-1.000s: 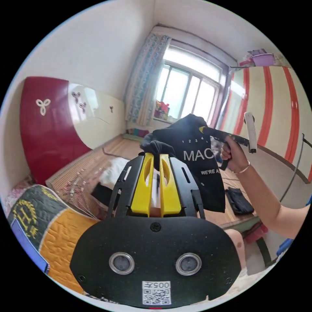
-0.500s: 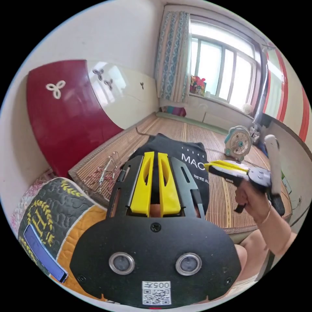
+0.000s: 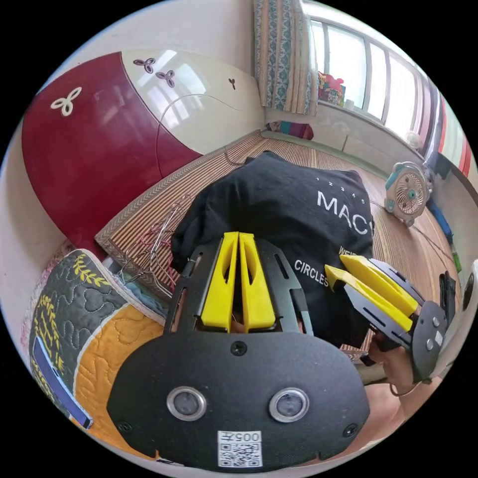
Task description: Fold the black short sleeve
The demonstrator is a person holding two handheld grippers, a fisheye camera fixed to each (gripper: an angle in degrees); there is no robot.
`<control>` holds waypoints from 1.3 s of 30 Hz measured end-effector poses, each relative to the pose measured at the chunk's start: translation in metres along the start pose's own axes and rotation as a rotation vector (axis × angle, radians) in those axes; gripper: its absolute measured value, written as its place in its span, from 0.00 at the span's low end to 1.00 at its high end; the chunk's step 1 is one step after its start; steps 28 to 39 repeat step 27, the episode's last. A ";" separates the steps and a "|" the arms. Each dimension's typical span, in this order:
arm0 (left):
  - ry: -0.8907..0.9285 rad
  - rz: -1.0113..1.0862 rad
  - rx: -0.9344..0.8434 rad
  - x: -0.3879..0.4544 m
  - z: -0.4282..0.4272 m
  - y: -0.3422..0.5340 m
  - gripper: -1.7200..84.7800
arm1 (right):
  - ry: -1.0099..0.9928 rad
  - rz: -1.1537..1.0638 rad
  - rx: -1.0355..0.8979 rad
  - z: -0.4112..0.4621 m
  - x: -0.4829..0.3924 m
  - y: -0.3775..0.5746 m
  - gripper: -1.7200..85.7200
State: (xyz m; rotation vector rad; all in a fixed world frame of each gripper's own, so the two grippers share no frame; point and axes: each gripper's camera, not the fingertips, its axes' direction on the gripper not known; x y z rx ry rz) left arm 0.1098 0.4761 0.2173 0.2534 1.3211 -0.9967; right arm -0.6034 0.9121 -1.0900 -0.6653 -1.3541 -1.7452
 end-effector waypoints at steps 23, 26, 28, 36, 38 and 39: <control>0.639 0.331 0.247 0.240 -0.237 0.164 0.03 | 0.754 0.276 0.620 -0.854 0.138 0.101 0.01; 0.795 0.427 0.229 0.297 -0.259 0.185 0.03 | 1.107 0.258 0.719 -0.967 0.107 0.136 0.01; 0.845 0.460 0.214 0.318 -0.267 0.192 0.03 | 1.180 0.259 0.710 -0.986 0.102 0.139 0.01; 0.845 0.460 0.214 0.318 -0.267 0.192 0.03 | 1.180 0.259 0.710 -0.986 0.102 0.139 0.01; 0.845 0.460 0.214 0.318 -0.267 0.192 0.03 | 1.180 0.259 0.710 -0.986 0.102 0.139 0.01; 0.845 0.460 0.214 0.318 -0.267 0.192 0.03 | 1.180 0.259 0.710 -0.986 0.102 0.139 0.01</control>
